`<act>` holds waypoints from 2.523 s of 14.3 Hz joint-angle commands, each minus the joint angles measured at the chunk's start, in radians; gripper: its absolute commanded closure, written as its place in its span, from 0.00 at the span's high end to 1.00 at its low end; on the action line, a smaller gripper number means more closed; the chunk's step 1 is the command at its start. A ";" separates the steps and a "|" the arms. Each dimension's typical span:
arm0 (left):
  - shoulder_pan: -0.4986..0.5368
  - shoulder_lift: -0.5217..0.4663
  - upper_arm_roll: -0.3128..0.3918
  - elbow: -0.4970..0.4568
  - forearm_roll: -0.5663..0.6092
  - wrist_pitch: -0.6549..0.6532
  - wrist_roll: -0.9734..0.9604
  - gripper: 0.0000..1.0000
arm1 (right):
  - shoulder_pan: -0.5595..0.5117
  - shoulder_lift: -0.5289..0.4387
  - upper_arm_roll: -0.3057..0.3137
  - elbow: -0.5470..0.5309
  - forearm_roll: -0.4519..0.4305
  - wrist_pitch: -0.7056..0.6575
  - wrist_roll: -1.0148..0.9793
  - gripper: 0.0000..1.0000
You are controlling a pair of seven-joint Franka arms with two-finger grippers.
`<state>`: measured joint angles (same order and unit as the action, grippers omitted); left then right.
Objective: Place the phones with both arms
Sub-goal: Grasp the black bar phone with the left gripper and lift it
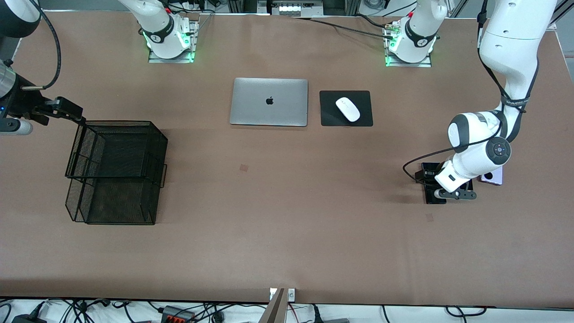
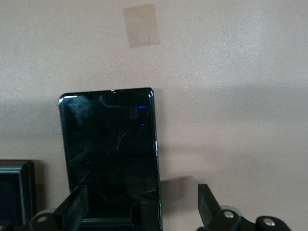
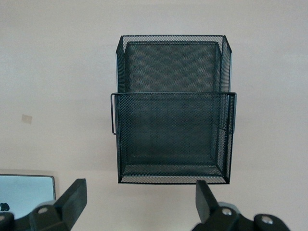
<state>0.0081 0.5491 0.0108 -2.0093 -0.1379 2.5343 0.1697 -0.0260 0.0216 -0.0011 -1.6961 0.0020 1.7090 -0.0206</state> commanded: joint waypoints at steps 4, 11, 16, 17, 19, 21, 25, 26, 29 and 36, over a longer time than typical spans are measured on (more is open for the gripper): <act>0.010 -0.005 -0.002 0.000 -0.026 0.018 0.053 1.00 | -0.014 0.021 0.015 0.050 0.012 -0.012 -0.002 1.00; 0.024 0.014 0.000 0.007 -0.029 0.027 0.099 1.00 | -0.011 0.026 0.016 0.052 0.013 -0.002 -0.002 1.00; 0.024 0.029 -0.002 0.006 -0.031 0.056 0.099 1.00 | -0.008 0.034 0.016 0.056 0.013 0.000 -0.002 1.00; 0.024 0.034 0.000 0.006 -0.031 0.057 0.097 1.00 | -0.008 0.035 0.016 0.056 0.013 0.000 -0.002 1.00; 0.024 0.035 0.000 0.006 -0.029 0.058 0.099 1.00 | -0.008 0.040 0.016 0.055 0.013 0.000 -0.001 1.00; 0.024 0.037 -0.002 0.006 -0.029 0.058 0.100 1.00 | -0.008 0.041 0.016 0.055 0.016 -0.002 0.001 1.00; 0.026 0.035 0.000 0.006 -0.029 0.058 0.112 1.00 | -0.009 0.044 0.016 0.056 0.019 0.000 0.001 1.00; 0.026 0.034 0.000 0.007 -0.029 0.058 0.116 1.00 | -0.009 0.043 0.016 0.056 0.022 0.000 0.001 1.00; 0.024 0.034 0.003 0.007 -0.028 0.058 0.122 1.00 | -0.009 0.043 0.016 0.056 0.023 0.000 0.001 1.00; 0.026 0.035 0.009 0.021 -0.029 0.058 0.163 1.00 | -0.011 0.049 0.016 0.056 0.023 -0.002 0.001 1.00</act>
<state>0.0283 0.5728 0.0192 -2.0045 -0.1384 2.5884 0.2881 -0.0248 0.0579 0.0043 -1.6600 0.0076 1.7143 -0.0206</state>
